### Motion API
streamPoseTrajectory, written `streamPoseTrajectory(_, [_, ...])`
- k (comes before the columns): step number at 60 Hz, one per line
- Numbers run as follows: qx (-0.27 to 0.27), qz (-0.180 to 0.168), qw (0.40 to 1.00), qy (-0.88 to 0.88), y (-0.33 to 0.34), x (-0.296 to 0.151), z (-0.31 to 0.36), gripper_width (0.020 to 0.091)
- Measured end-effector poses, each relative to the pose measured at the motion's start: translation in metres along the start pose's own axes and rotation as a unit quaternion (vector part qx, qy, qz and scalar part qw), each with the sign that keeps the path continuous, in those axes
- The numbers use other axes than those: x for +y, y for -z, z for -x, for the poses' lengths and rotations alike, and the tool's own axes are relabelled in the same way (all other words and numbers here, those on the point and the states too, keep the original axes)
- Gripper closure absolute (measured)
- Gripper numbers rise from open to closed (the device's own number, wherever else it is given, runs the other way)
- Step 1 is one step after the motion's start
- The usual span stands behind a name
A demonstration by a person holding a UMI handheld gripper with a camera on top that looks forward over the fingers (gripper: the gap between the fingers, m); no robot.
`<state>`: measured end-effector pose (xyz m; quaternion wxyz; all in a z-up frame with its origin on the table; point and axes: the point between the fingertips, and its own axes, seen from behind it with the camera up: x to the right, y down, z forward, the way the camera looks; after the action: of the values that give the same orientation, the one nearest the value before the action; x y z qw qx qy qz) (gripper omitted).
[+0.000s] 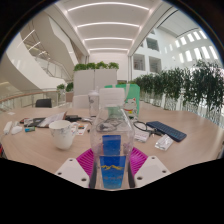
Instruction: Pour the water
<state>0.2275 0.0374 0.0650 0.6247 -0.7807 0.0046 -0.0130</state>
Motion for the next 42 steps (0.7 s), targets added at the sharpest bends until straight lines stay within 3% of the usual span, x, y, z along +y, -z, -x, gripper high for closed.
streamPoseTrajectory(14, [0.011, 0.073, 0.997, 0.008, -0.008, -0.018, -0.026, 0.0718])
streamPoseTrajectory(25, [0.038, 0.056, 0.958, 0.279, -0.047, -0.104, -0.035, 0.0719])
streamPoseTrajectory(29, [0.041, 0.051, 0.909, 0.412, -0.054, -0.147, -0.027, 0.0718])
streamPoseTrajectory(32, [0.05, 0.038, 0.86, 0.506, -0.079, -0.148, -0.006, 0.072])
streamPoseTrajectory(37, [0.074, 0.027, 0.739, 0.669, -0.089, -0.18, 0.013, 0.0722])
streamPoseTrajectory(42, [0.082, 0.003, 0.623, 0.778, -0.121, -0.171, 0.037, 0.072])
